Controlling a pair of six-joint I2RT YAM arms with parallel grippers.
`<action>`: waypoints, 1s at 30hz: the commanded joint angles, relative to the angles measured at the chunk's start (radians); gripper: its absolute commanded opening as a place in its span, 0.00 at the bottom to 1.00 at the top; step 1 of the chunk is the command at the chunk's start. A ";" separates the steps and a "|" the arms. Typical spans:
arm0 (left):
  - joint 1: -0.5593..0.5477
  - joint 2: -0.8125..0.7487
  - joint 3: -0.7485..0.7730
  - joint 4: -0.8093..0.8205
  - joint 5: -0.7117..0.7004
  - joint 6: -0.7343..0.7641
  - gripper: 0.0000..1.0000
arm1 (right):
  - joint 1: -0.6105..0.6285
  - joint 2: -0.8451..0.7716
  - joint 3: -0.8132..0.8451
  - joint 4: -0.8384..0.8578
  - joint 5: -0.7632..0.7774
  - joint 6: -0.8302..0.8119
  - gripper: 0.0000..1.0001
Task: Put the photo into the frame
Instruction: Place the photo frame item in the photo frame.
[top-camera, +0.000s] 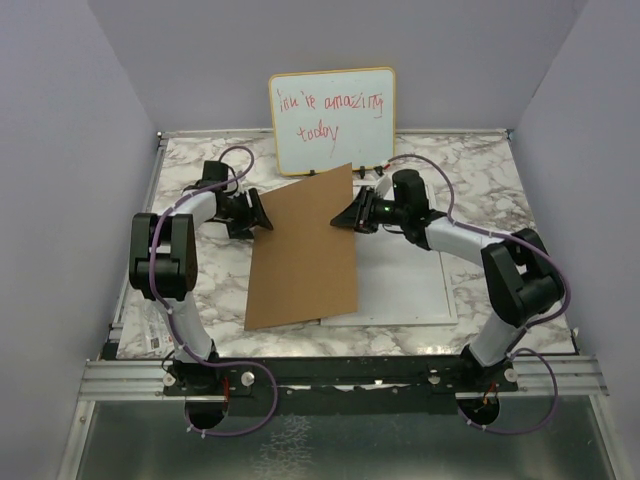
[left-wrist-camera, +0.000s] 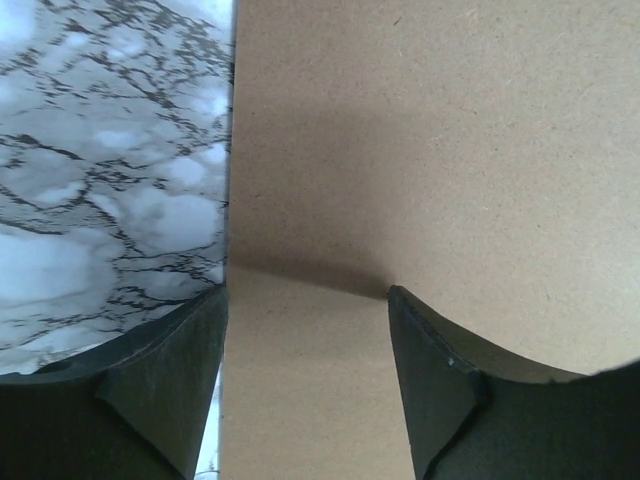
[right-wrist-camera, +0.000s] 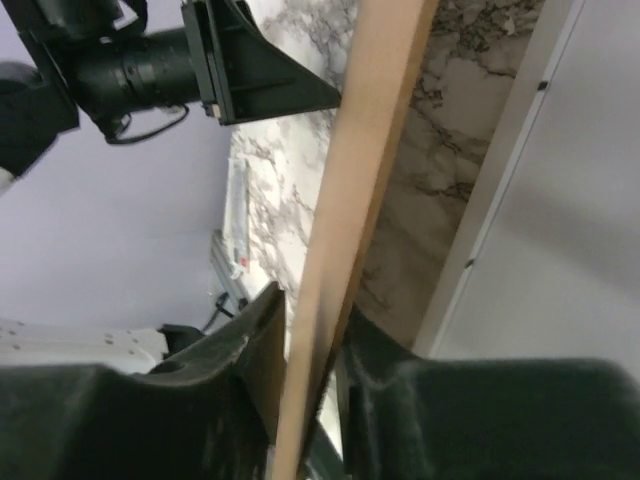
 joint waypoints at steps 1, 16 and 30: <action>-0.036 0.081 -0.066 -0.125 0.010 -0.014 0.71 | 0.005 0.015 0.061 -0.033 -0.002 -0.010 0.17; -0.105 -0.015 -0.082 -0.047 0.005 -0.074 0.93 | -0.397 -0.052 0.147 -0.590 -0.302 -0.507 0.01; -0.235 0.081 0.046 -0.048 0.046 -0.131 0.93 | -0.707 -0.019 0.278 -0.918 -0.480 -0.794 0.01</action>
